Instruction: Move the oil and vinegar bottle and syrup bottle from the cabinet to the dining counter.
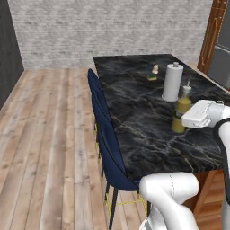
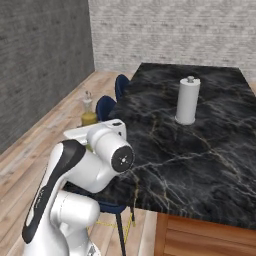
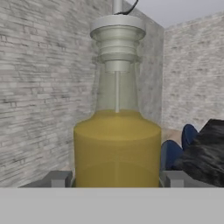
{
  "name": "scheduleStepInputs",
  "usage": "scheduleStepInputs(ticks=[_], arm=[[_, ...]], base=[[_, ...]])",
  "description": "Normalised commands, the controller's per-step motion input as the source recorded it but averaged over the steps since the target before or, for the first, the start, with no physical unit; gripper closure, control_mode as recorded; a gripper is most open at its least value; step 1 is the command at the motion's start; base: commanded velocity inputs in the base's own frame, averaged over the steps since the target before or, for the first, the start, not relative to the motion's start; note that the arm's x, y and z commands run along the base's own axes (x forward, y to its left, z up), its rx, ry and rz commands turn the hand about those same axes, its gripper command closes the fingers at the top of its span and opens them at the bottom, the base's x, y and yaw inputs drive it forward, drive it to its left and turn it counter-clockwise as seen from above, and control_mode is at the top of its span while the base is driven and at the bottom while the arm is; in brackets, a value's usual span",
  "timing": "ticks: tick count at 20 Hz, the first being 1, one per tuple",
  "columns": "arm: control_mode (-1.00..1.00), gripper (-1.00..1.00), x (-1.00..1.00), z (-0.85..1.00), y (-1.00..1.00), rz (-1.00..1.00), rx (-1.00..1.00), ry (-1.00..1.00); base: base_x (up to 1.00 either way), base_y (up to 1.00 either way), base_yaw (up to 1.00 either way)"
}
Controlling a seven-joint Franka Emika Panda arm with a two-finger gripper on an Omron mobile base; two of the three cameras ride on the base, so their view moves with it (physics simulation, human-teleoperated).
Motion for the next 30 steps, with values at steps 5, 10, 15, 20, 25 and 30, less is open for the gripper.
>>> scheduleStepInputs(ticks=[5, 10, 15, 20, 25, 30], arm=[[-1.0, 1.0, 0.5, -0.24, 0.03, 0.09, 0.0, -0.01], [-1.0, 1.0, 0.52, -0.32, 0.06, 0.1, 0.01, 0.0], [-1.0, 1.0, 0.51, -0.4, 0.08, 0.12, 0.0, 0.0], [-1.0, 1.0, 0.46, -0.37, 0.05, 0.11, 0.01, -0.01], [-1.0, 1.0, 0.2, -0.17, 0.0, 0.02, 0.0, -0.07], [-1.0, 1.0, 0.21, -0.24, 0.0, 0.01, 0.0, -0.02]], base=[[0.0, 0.0, 0.0], [0.0, 0.0, 0.0], [0.0, 0.0, 0.0], [0.0, 0.0, 0.0], [0.0, 0.0, 0.0], [0.0, 0.0, 0.0]])
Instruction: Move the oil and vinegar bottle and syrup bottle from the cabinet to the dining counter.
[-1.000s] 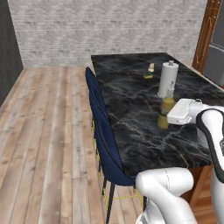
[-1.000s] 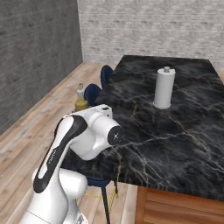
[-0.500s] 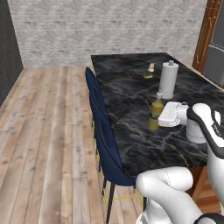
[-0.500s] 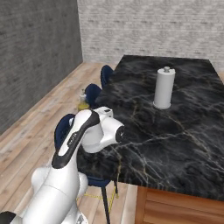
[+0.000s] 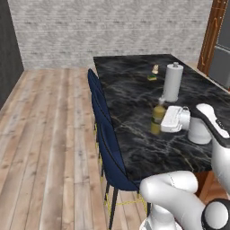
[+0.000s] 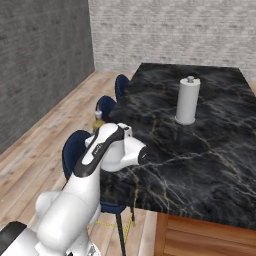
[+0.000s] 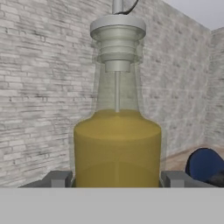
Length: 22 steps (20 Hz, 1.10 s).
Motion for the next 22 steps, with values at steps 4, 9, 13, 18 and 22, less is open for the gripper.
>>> scheduleStepInputs(ticks=[4, 9, 13, 18, 22], arm=[[-1.0, 1.0, 0.23, -0.26, 0.0, 0.0, 0.0, 0.0], [-1.0, 1.0, 0.26, -0.13, 0.0, 0.01, 0.0, 0.0], [-1.0, 1.0, 0.28, -0.15, 0.0, 0.03, 0.0, 0.0], [-1.0, 1.0, 0.26, -0.21, 0.0, 0.02, 0.0, 0.0], [-1.0, 1.0, 0.18, -0.22, -0.01, 0.0, 0.0, 0.0]], base=[[0.0, 0.0, 0.0], [0.0, 0.0, 0.0], [0.0, 0.0, 0.0], [0.0, 0.0, 0.0], [0.0, 0.0, 0.0]])
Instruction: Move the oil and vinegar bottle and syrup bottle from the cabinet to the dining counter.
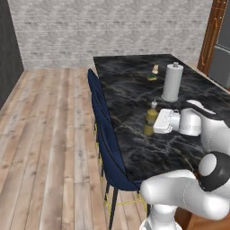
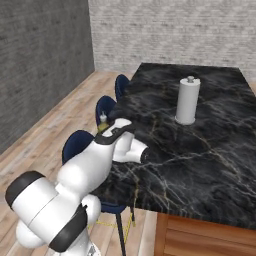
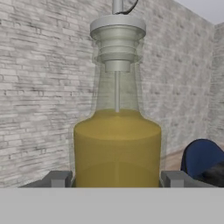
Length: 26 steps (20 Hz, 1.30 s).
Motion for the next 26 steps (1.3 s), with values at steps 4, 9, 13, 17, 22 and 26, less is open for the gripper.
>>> scheduleStepInputs(ticks=[4, 9, 13, 17, 22, 26], arm=[[-1.0, 1.0, 0.15, -0.23, -0.01, 0.0, 0.0, 0.0], [-1.0, 1.0, 0.14, -0.22, -0.02, 0.0, 0.0, 0.0], [-1.0, 1.0, 0.16, -0.24, -0.02, 0.0, 0.0, 0.0], [-1.0, 1.0, 0.16, -0.23, -0.02, 0.0, 0.0, 0.0], [-1.0, 1.0, 0.17, -0.21, -0.01, 0.0, 0.0, 0.0], [-1.0, 1.0, 0.18, -0.2, 0.0, 0.0, -0.01, 0.0]], base=[[0.0, 0.0, 0.0], [0.0, 0.0, 0.0], [0.0, 0.0, 0.0], [0.0, 0.0, 0.0], [0.0, 0.0, 0.0], [0.0, 0.0, 0.0]])
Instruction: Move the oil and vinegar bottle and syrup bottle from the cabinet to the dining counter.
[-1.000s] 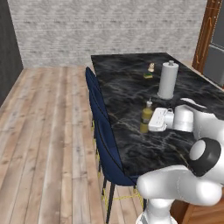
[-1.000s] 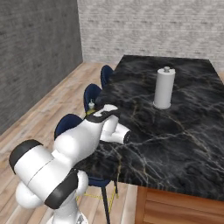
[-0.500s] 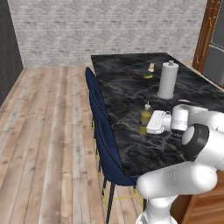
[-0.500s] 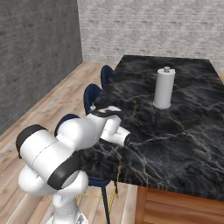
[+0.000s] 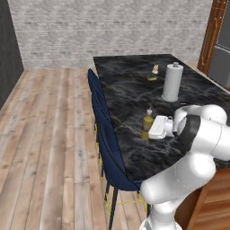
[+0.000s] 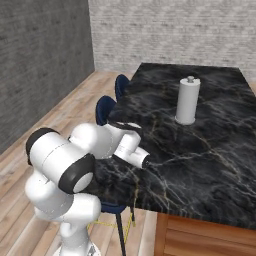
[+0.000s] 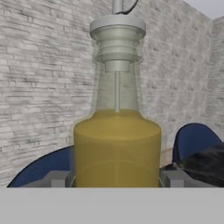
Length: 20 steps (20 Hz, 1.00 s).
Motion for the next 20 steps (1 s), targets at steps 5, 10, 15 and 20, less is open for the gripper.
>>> scheduleStepInputs(ticks=[5, 10, 15, 20], arm=[[-1.0, 1.0, 0.2, -0.24, 0.0, 0.0, -0.01, 0.0], [-1.0, 1.0, 0.2, -0.29, 0.0, 0.0, -0.01, 0.0], [-1.0, 1.0, 0.21, -0.32, 0.0, 0.0, -0.01, 0.0], [-1.0, 1.0, 0.19, -0.3, 0.0, 0.01, 0.0, 0.02]], base=[[0.0, 0.0, 0.0], [0.0, 0.0, 0.0], [0.0, 0.0, 0.0], [0.0, 0.0, 0.0]])
